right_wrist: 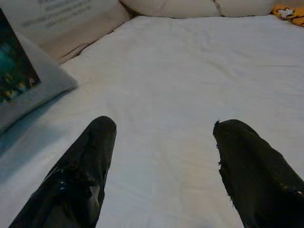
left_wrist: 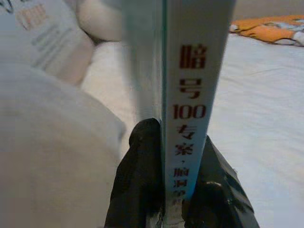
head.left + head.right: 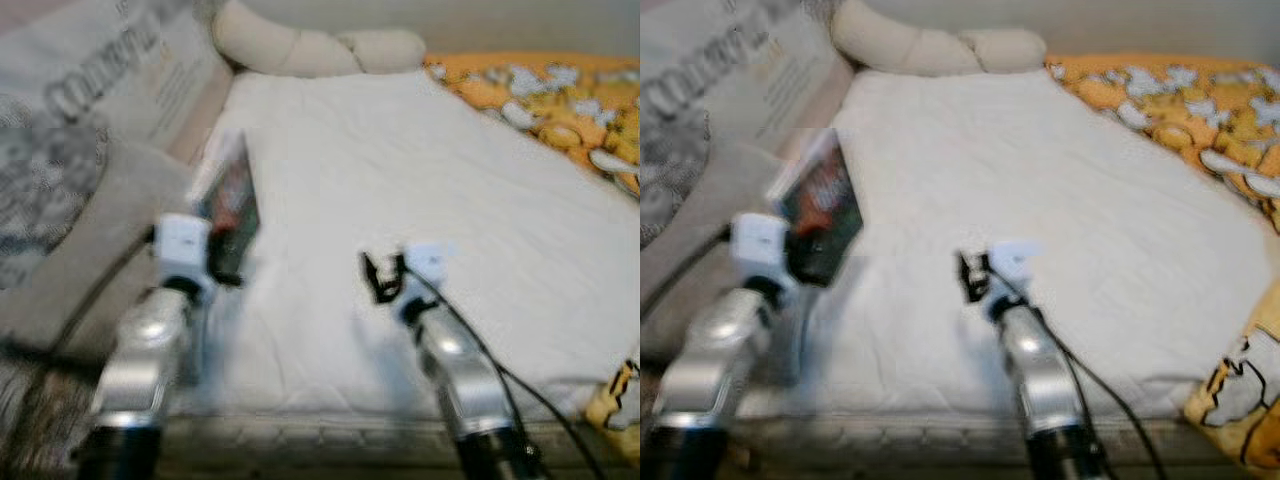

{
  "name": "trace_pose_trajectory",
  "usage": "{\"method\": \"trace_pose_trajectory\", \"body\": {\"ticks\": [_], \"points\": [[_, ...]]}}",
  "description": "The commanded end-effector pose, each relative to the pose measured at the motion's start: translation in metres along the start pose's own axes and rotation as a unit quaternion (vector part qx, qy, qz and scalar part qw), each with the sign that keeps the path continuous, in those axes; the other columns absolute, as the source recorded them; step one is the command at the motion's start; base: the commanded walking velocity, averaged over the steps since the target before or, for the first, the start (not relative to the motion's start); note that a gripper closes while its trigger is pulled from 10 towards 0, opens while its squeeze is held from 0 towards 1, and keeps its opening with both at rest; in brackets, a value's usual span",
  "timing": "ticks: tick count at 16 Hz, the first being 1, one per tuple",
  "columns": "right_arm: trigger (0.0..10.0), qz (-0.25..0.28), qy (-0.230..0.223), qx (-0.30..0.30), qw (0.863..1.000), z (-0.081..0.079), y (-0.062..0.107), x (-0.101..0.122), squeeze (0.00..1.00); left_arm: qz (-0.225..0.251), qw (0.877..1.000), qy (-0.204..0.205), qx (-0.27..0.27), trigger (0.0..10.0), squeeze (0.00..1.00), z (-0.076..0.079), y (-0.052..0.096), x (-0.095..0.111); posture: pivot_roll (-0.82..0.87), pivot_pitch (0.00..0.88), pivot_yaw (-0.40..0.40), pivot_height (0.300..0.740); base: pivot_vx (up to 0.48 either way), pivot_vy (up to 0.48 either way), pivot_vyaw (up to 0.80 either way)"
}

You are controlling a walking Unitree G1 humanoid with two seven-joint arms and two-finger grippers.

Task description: Clean up the room

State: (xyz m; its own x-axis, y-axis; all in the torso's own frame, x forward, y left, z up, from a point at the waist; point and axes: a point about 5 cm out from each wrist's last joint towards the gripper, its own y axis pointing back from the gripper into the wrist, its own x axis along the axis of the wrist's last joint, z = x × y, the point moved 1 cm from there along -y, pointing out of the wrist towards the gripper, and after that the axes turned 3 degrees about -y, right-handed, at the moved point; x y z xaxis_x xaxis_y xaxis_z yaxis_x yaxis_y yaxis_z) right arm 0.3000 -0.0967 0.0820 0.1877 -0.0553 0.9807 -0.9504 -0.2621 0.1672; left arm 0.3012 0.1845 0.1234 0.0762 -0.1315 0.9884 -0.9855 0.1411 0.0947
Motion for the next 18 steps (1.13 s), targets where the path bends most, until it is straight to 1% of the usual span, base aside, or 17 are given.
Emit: {"method": "trace_pose_trajectory", "body": {"ticks": [1,2,4,6,7,8,10,13,14,15,16,17,18], "points": [[10.0,0.008,0.004,-0.019,1.0,0.012,0.003,0.004,0.0,0.025,1.0,-0.003,-0.015,10.0,0.0,0.008,-0.003,0.012,0.0,0.0,0.032,0.74,0.27,0.0,0.0],[10.0,0.008,0.003,-0.02,1.0,0.012,0.003,0.004,0.0,0.019,1.0,0.003,-0.013,10.0,0.0,0.008,-0.003,0.01,0.0,0.0,0.032,0.74,0.0,0.0,0.0],[10.0,0.003,-0.002,-0.016,1.0,0.012,0.003,0.004,0.0,-0.01,0.999,0.004,-0.03,10.0,0.0,0.01,-0.003,0.003,0.0,0.0,0.031,0.74,0.0,0.0,0.0],[10.0,0.0,-0.015,-0.014,1.0,0.015,0.003,0.005,0.0,-0.016,0.999,-0.006,-0.038,10.0,0.0,0.005,-0.008,0.002,0.0,0.0,0.033,0.74,0.0,0.0,0.0],[10.0,0.001,-0.016,-0.012,1.0,0.016,0.003,0.006,0.0,-0.017,0.998,0.0,-0.057,10.0,0.0,0.006,-0.01,0.003,-0.01,0.0,0.036,0.74,0.0,0.0,0.0],[10.0,0.004,-0.015,-0.011,1.0,0.019,0.003,0.008,0.0,-0.001,0.996,-0.022,-0.084,10.0,0.0,0.009,-0.012,0.008,-0.01,0.0,0.038,0.74,0.0,0.0,0.0],[10.0,0.008,-0.017,-0.012,1.0,0.021,0.003,0.01,0.0,-0.015,0.995,-0.024,-0.094,10.0,0.0,0.01,-0.015,0.006,-0.01,0.0,0.045,0.74,0.0,0.0,0.0],[10.0,0.008,-0.017,-0.012,1.0,0.021,0.003,0.01,0.0,-0.015,0.995,-0.024,-0.094,10.0,0.0,0.01,-0.015,0.006,-0.01,0.0,0.045,0.74,0.0,0.0,0.0],[10.0,0.01,0.01,0.015,1.0,0.03,0.003,0.019,0.0,-0.035,0.992,0.027,-0.117,10.0,0.0,0.01,-0.031,0.007,-0.04,0.0,0.067,0.74,0.0,0.0,0.0],[10.0,0.005,0.011,0.075,0.997,0.037,0.007,0.029,0.0,-0.046,0.985,0.084,-0.143,10.0,0.0,0.01,-0.05,0.012,-0.05,0.0,0.071,0.74,0.0,0.0,0.0],[10.0,0.016,0.007,0.103,0.995,0.041,0.01,0.039,0.0,-0.045,0.98,0.09,-0.169,10.0,0.0,0.012,-0.057,0.016,-0.06,0.0,0.071,0.74,0.0,0.0,0.0],[10.0,0.019,0.01,0.111,0.994,0.044,0.011,0.043,0.0,-0.046,0.978,0.085,-0.188,10.0,0.0,0.014,-0.06,0.017,-0.07,0.0,0.07,0.74,0.0,0.0,0.0],[10.0,0.025,0.014,0.138,0.99,0.046,0.016,0.052,0.0,-0.076,0.958,0.104,-0.257,10.0,0.0,0.023,-0.063,0.017,-0.07,0.0,0.069,0.74,0.0,0.0,0.0]]}}
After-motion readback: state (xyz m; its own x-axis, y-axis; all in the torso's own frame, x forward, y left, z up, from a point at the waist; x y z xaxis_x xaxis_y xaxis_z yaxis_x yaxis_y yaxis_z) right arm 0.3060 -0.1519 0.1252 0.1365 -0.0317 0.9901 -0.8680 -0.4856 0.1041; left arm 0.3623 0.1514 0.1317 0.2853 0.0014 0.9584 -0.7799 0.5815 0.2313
